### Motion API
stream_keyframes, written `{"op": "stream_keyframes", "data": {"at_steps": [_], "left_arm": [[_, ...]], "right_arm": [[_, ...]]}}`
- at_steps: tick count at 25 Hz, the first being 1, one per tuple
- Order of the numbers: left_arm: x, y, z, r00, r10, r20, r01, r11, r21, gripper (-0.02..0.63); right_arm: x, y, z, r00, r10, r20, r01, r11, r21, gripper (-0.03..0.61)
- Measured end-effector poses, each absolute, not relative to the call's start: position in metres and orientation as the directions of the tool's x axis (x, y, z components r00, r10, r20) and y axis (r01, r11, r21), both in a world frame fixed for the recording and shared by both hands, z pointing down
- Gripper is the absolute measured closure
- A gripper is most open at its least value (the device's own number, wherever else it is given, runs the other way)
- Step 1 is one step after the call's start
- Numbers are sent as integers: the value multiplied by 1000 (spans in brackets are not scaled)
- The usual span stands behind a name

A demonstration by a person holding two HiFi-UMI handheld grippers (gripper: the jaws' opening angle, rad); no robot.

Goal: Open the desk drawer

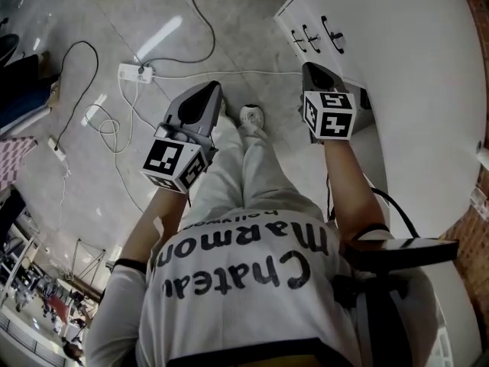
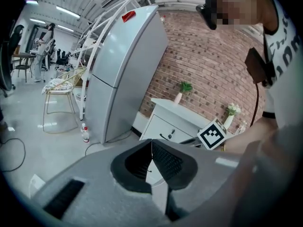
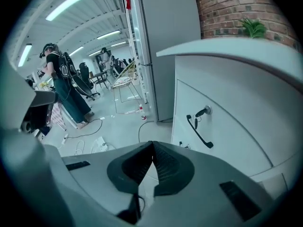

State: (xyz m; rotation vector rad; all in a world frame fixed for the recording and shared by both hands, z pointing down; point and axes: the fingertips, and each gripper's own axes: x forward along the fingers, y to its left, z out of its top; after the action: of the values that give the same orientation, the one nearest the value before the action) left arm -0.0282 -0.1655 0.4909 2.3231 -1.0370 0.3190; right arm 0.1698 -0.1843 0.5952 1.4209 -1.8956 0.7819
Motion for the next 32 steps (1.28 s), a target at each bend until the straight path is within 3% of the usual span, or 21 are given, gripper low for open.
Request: {"op": "stream_keyframes", "data": {"at_steps": [18, 25, 32], "left_arm": [[-27, -231, 623, 712, -620, 329, -702, -624, 344, 598], [-21, -240, 658, 728, -597, 338, -685, -626, 371, 598], [-30, -251, 676, 726, -601, 334, -687, -623, 373, 598]], "right_arm": [[224, -213, 769, 53, -580, 813, -985, 104, 138, 568], [241, -237, 805, 231, -588, 775, -882, 210, 422, 566], [257, -249, 832, 315, -535, 784, -839, 229, 493, 565]]}}
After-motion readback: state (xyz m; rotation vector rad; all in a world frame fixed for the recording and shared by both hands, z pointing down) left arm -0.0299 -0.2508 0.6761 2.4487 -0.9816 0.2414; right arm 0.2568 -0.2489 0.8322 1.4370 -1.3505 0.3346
